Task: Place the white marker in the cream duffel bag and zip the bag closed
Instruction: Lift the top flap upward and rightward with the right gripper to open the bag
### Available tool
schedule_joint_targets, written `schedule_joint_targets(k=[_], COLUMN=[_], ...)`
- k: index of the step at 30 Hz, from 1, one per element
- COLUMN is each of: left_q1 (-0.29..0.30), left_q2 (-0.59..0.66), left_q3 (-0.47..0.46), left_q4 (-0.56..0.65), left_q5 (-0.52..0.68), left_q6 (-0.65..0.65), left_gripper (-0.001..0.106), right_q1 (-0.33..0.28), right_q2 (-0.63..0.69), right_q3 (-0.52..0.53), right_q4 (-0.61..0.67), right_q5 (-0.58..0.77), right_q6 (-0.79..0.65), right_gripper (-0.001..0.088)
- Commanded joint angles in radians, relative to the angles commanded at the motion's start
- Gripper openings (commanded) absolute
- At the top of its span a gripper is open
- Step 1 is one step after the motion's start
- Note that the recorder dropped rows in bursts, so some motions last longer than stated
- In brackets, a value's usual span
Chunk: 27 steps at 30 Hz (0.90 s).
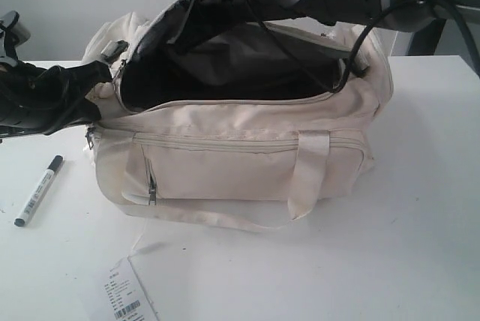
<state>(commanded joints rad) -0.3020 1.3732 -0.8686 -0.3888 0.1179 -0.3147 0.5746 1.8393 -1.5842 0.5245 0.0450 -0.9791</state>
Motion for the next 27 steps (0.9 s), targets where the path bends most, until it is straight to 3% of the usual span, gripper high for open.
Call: schedule_joint_targets(k=[7, 17, 27], left_q1=[0.000, 0.000, 0.000], left_q2=[0.000, 0.000, 0.000], left_q3=[0.000, 0.000, 0.000], left_q4=[0.000, 0.000, 0.007], left_q5=[-0.004, -0.004, -0.012], left_q6=[0.002, 0.002, 0.006], left_gripper=[0.000, 0.000, 0.000], right_q1=[0.000, 0.000, 0.000], right_q2=[-0.016, -0.043, -0.051], right_q3=[0.000, 0.000, 0.000], right_q4=[0.000, 0.002, 0.002], right_q5=[-0.067, -0.072, -0.053], right_q6=[0.016, 0.143, 0.149], right_gripper=[0.0000, 0.0000, 0.0000])
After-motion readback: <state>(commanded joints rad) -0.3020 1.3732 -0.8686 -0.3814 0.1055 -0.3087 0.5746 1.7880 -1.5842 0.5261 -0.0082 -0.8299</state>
